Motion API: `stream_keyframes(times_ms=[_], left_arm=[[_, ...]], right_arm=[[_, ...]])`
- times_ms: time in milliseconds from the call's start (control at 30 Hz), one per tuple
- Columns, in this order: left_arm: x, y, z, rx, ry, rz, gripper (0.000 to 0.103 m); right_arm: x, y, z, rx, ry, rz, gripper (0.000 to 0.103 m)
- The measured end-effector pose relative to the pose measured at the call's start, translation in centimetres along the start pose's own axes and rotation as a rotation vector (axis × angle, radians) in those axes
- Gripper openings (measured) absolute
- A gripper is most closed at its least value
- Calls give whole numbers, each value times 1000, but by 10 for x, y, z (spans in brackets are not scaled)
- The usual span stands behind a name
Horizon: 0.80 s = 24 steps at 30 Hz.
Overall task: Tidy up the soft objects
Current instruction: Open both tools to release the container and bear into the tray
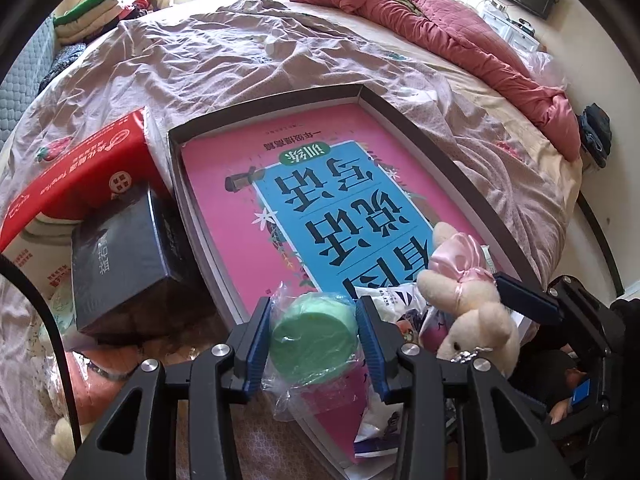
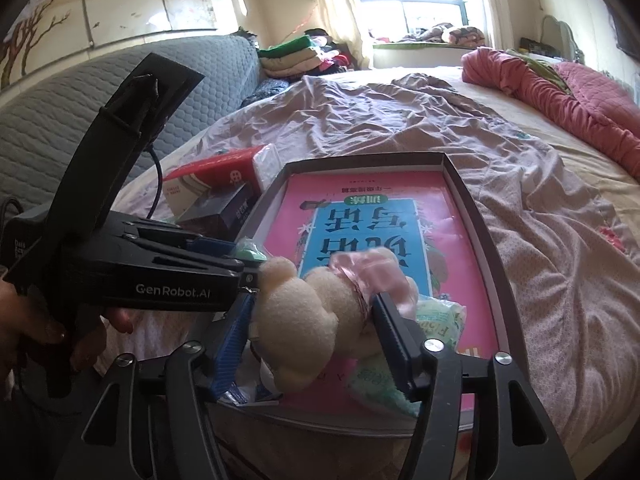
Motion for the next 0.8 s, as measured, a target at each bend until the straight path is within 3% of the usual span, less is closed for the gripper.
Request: stream_keyframes(times_ms=[467,667,800], left_arm=[[-1,-1,-1,-51,52,-19,44],[-1,4,-2,-69,72,-21,57],[0,10,-2,-77,78,-13,58]], right_arm=[[-1,4,-1,-38,44,-7,75],[-1,8,-1,-60,54,-22,78],[-2,10,-3,-72,62,-29,78]])
Point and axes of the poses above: each gripper's, at about its wrist camera, not at the fingertips, and y roughly against the way its jaws point, z to its right, x to its top, the point moved 8 cm from there along -y, roughly the way its jaws point, and after that the axes turned 9 degrees about y, right-handed, at the moved point
